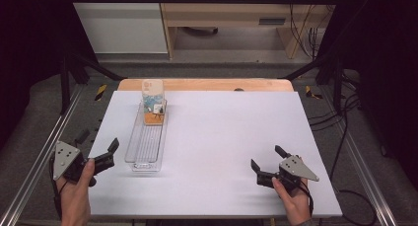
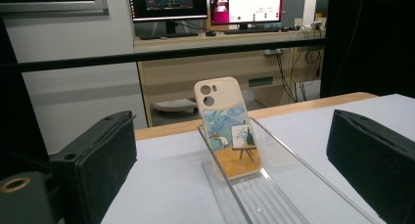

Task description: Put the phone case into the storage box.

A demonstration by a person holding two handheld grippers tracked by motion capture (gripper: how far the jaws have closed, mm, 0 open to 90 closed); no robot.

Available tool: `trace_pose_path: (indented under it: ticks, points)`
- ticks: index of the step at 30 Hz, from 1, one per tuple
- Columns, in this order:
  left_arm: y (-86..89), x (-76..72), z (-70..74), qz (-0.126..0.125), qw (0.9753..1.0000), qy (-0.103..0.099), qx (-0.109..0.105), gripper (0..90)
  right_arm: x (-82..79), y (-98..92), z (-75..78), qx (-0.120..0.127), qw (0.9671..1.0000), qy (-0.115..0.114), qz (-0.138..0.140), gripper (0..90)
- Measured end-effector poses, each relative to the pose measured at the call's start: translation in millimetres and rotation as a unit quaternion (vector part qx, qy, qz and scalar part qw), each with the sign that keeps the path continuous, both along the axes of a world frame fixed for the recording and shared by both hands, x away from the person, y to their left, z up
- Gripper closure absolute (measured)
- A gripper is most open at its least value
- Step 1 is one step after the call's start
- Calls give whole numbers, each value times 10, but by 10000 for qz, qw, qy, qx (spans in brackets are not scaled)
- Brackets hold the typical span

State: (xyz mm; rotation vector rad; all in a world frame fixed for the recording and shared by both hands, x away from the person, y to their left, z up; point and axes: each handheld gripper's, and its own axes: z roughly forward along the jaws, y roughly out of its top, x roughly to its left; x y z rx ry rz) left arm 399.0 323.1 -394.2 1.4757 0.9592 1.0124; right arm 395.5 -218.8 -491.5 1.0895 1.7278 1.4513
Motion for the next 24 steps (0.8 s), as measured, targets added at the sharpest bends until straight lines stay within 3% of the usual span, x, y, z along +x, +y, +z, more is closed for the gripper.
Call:
trace_pose_path:
  ticks: [15,24]
  points:
    - [74,-48,-208,9,10000,-35,-2,41,2,0,-2,-25,10000,-8,-9,31]
    - [51,-71,-321,-70,9999,-71,-114,39,1,-7,-4,-33,10000,-10,-22,31]
